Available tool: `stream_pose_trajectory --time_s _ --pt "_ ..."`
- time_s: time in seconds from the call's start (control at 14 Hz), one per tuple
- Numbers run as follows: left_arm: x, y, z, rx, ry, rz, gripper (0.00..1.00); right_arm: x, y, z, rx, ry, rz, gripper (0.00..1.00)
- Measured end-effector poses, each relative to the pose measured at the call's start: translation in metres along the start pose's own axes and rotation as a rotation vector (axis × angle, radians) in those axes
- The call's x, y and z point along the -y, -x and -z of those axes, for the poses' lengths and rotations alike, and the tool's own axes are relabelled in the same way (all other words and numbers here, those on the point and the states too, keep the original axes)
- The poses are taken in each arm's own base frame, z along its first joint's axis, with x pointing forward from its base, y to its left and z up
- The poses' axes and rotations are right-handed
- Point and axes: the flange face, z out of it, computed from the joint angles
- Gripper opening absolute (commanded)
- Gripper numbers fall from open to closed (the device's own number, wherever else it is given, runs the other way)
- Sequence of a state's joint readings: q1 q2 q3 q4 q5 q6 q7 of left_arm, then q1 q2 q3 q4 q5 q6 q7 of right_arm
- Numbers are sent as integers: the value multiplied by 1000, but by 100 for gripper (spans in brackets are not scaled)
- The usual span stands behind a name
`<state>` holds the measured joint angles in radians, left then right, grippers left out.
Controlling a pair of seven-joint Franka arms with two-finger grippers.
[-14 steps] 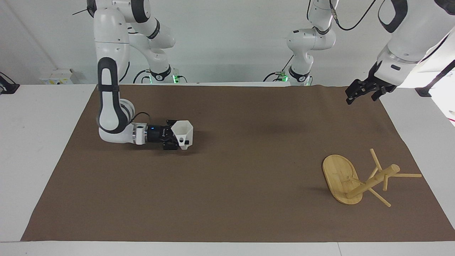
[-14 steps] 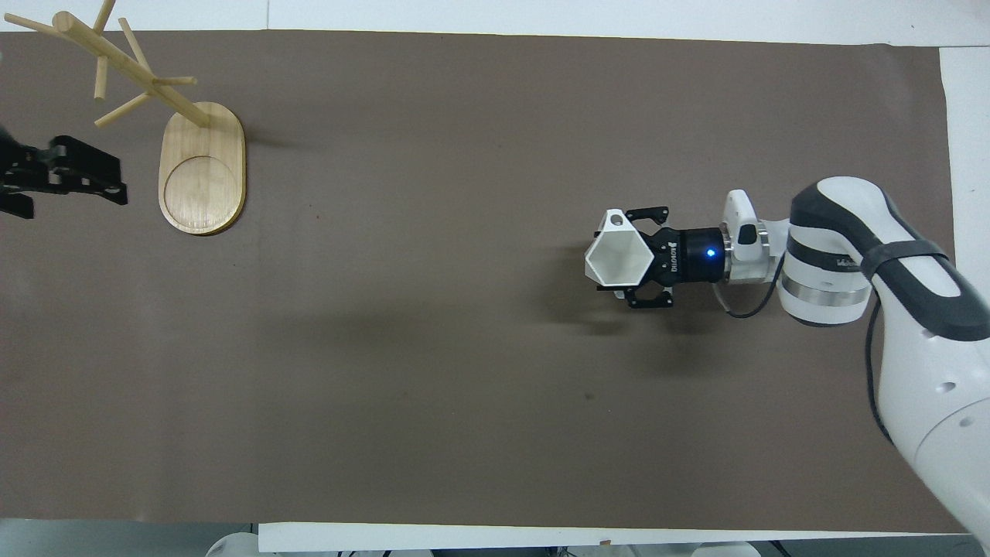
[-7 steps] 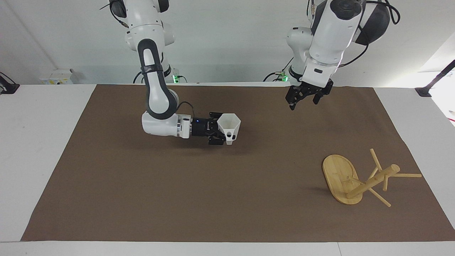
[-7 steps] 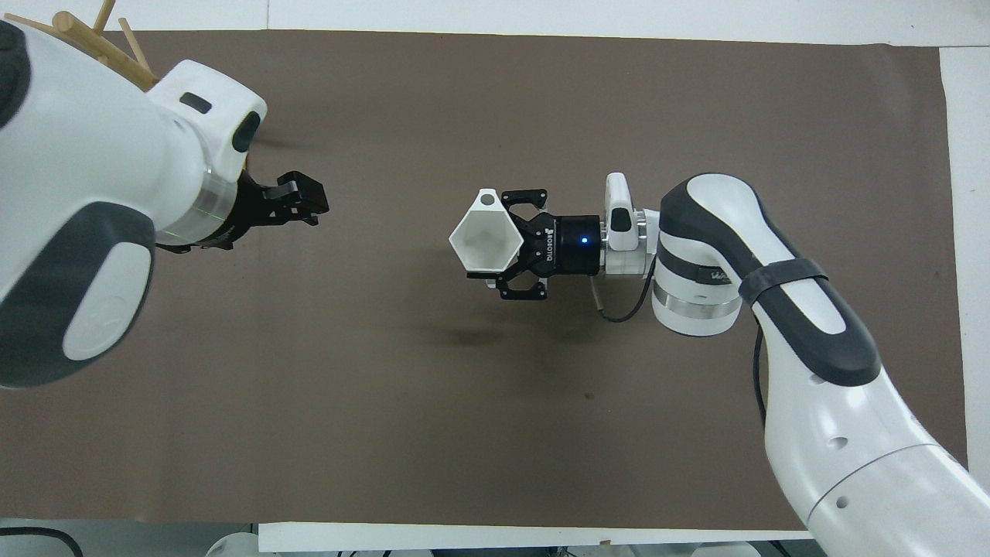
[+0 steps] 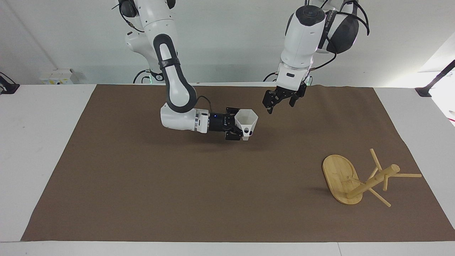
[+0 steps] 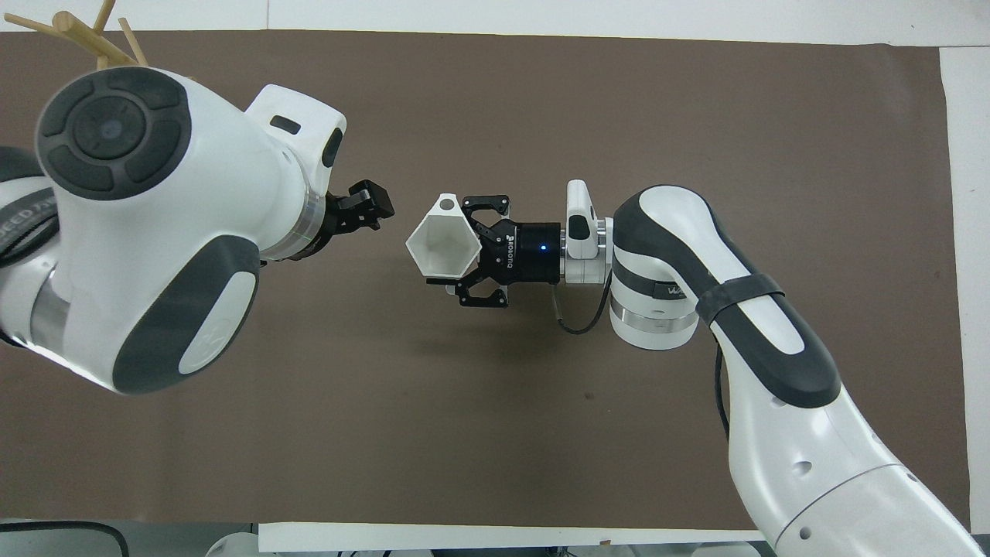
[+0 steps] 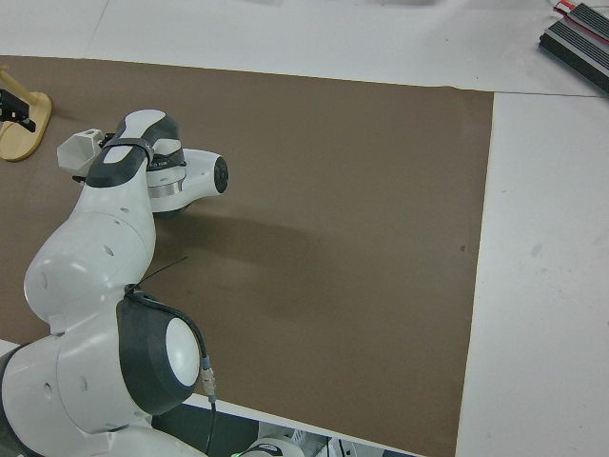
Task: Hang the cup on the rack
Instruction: 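Carry the cup toward center while the left gripper reaches toward it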
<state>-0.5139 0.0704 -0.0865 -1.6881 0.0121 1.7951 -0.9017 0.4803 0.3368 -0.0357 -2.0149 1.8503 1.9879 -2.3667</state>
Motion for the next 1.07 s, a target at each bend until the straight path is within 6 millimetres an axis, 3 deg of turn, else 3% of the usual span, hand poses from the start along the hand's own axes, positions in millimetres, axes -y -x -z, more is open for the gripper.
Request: stream_pose_trajectory --time_s 0.21,0.57,0.64,0.71,0.79,1.07 --pt "-11 7 -20 11 -10 22 100 -4 -4 -3 49 52 14 28" --pt "-19 19 -26 13 -12 4 97 3 -14 -15 74 69 23 28" --pt "-21 21 -27 13 -11 1 62 3 -14 -15 74 68 23 28" --pt "-22 23 -29 15 -14 0 7 3 -14 -15 74 69 23 28" --pt "-23 27 -32 19 -16 6 0 3 -14 -14 75 70 23 28" --pt "-27 33 -41 22 -17 26 0 3 -14 -14 75 71 22 28"
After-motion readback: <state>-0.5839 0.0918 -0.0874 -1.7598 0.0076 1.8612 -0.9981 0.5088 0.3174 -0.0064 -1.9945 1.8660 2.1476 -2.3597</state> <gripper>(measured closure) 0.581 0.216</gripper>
